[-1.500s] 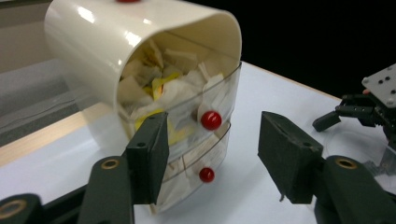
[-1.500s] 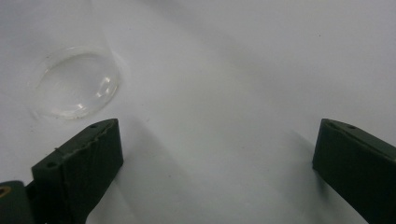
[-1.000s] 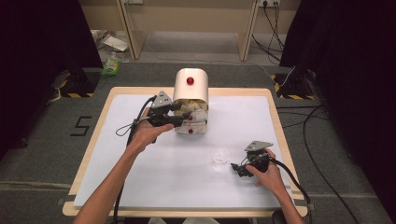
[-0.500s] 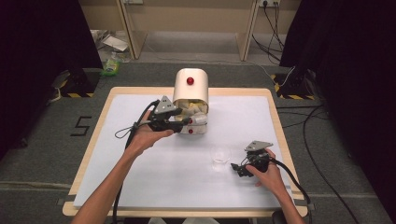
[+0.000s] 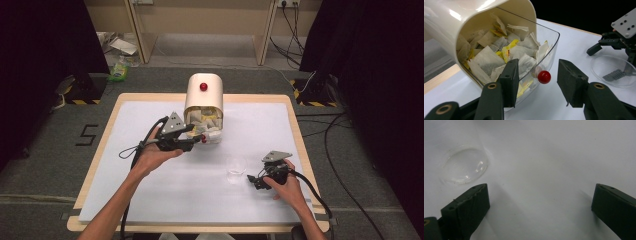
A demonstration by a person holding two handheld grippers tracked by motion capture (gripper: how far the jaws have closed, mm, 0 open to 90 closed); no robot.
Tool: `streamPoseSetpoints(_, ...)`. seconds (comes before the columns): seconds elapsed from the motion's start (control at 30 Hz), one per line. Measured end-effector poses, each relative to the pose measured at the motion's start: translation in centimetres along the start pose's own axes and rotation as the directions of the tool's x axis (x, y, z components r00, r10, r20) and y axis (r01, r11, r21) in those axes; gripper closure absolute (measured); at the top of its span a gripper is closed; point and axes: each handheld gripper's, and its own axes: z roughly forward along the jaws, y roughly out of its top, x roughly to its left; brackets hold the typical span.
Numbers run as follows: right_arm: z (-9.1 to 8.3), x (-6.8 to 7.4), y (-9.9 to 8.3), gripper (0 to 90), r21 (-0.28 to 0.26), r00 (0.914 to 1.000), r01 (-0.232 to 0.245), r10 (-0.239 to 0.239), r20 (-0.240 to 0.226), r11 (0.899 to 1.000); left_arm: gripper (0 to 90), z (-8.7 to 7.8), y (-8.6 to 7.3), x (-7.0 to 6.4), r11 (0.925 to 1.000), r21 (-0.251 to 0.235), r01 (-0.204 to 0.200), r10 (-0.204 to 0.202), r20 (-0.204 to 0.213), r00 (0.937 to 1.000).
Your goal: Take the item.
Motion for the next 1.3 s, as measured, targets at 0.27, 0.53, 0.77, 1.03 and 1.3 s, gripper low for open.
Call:
streamPoseSetpoints(0.27, 0.0, 0.0, 0.0, 2.2, 0.000, 1.0000, 0.001, -0.001, 0.001, 1.000, 51.4, -0.5, -0.3, -0.5, 0.9999, 0.012, 0.011, -0.011, 0.019, 0.9998)
streamPoseSetpoints(0.53, 0.0, 0.0, 0.0, 2.2, 0.000, 1.0000, 0.000, 0.000, 0.001, 1.000, 51.4, -0.8, -0.5, -0.9, 0.9994, 0.018, 0.031, -0.031, 0.027, 0.9991)
streamPoseSetpoints(0.77, 0.0, 0.0, 0.0, 2.1, 0.000, 1.0000, 0.000, 0.000, 0.000, 1.000, 51.3, -1.0, -0.5, -1.1, 0.9990, 0.025, 0.037, -0.038, 0.034, 0.9987)
streamPoseSetpoints(1.03, 0.0, 0.0, 0.0, 2.2, -0.001, 1.0000, 0.001, -0.001, 0.001, 1.000, 50.7, -1.2, -0.6, -1.3, 0.9978, 0.033, 0.058, -0.060, 0.045, 0.9972)
streamPoseSetpoints(1.3, 0.0, 0.0, 0.0, 2.1, 0.000, 1.0000, 0.000, 0.000, 0.001, 1.000, 48.8, -1.1, -0.6, -1.0, 0.9950, 0.029, 0.095, -0.097, 0.071, 0.9927)
